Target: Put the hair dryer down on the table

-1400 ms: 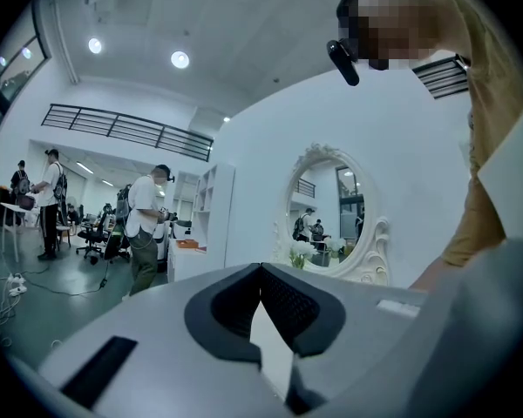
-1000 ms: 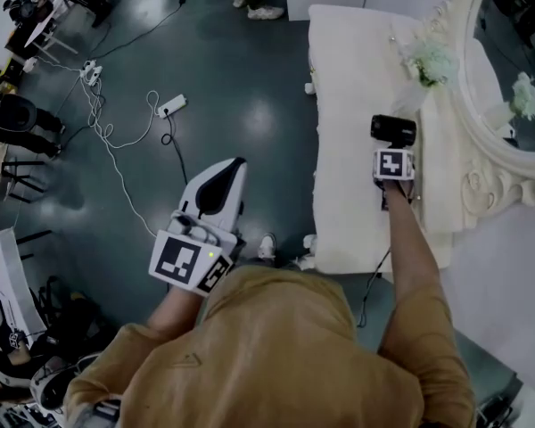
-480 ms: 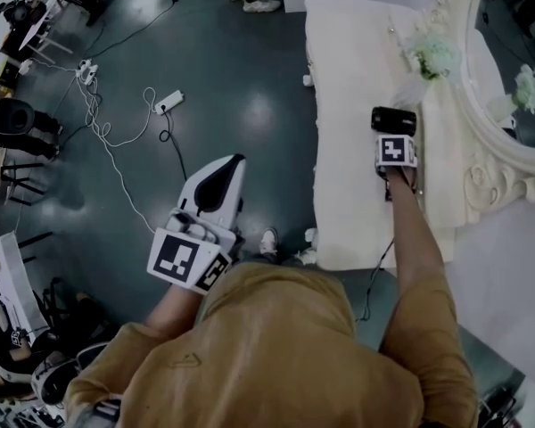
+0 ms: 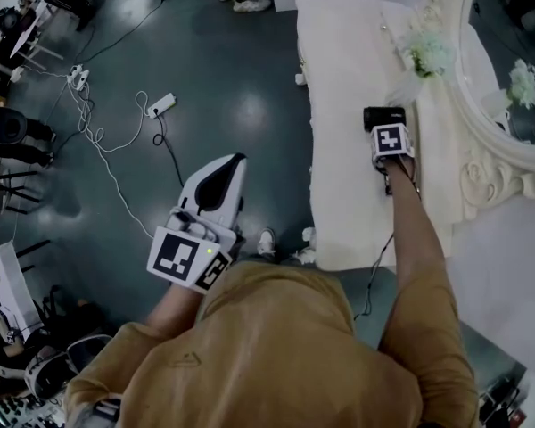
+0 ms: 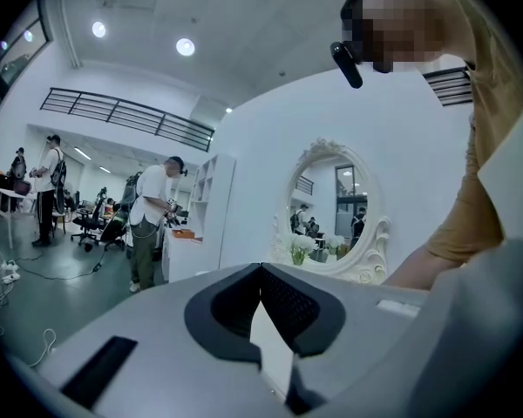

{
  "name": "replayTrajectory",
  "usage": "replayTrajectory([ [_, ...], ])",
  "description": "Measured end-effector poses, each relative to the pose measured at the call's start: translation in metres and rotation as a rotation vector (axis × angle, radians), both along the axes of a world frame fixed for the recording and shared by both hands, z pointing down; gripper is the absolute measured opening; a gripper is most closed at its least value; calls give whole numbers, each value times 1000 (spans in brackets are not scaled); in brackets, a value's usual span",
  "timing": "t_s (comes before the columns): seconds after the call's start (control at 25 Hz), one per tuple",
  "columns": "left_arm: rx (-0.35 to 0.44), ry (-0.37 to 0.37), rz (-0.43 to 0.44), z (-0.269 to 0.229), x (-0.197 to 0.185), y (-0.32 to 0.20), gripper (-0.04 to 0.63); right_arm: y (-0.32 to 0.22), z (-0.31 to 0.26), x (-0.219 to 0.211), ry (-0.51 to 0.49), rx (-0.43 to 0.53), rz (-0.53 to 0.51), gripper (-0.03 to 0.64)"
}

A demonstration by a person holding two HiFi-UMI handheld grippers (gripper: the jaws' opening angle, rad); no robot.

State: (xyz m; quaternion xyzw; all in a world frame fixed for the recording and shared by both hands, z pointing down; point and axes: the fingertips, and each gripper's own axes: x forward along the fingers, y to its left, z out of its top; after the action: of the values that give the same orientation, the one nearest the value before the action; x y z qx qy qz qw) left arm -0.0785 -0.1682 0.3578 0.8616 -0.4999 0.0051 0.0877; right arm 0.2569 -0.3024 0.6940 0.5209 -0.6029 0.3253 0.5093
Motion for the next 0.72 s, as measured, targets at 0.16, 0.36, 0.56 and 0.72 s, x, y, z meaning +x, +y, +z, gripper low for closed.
replayTrajectory([
  [0.16,-1,4,10,1,-2,-5,3,1,1,-1,1,-6,-7,266],
  [0.36,-9,13,17,4,-5,-13,3,2,2,1,-13,-12,36,265],
  [0.56,-10,23,37,4,-3,-20,3,3,1,1,-2,-13,42,265],
  [0.72,-12,29,48,4,-2,-23,3,7,1,2,-4,-20,70,265],
])
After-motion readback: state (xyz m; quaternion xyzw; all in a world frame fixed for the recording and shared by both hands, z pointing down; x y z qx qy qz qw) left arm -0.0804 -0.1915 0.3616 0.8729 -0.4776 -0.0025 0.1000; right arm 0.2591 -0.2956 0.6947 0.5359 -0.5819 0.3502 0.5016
